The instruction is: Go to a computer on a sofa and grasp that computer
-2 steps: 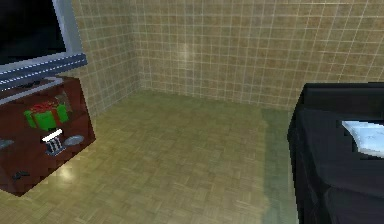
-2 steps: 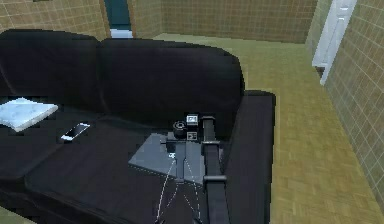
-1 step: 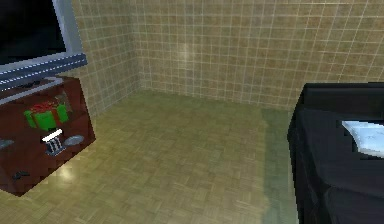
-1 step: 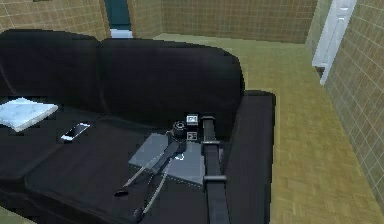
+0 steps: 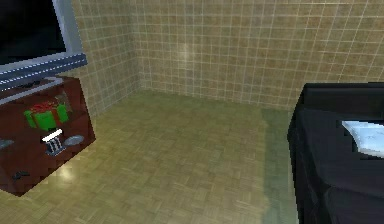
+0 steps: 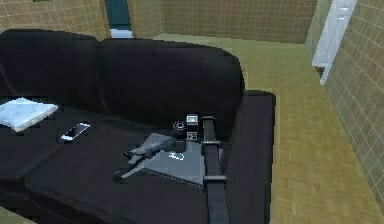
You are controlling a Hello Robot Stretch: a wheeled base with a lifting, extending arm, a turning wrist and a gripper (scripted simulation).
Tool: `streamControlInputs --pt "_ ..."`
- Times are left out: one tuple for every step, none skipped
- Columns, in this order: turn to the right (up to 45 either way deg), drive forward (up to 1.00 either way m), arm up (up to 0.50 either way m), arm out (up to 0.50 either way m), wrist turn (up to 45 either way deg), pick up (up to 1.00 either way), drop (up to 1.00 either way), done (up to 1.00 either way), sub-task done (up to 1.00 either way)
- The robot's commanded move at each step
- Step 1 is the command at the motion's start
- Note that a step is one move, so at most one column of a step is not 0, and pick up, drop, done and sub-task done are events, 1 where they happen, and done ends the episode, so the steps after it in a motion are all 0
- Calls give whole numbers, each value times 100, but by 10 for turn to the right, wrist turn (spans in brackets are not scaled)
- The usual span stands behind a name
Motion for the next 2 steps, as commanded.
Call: streamControlInputs --pt "0 0 0 0 450 0 0 0 0" --pt "0 0 0 0 450 0 0 0 0"
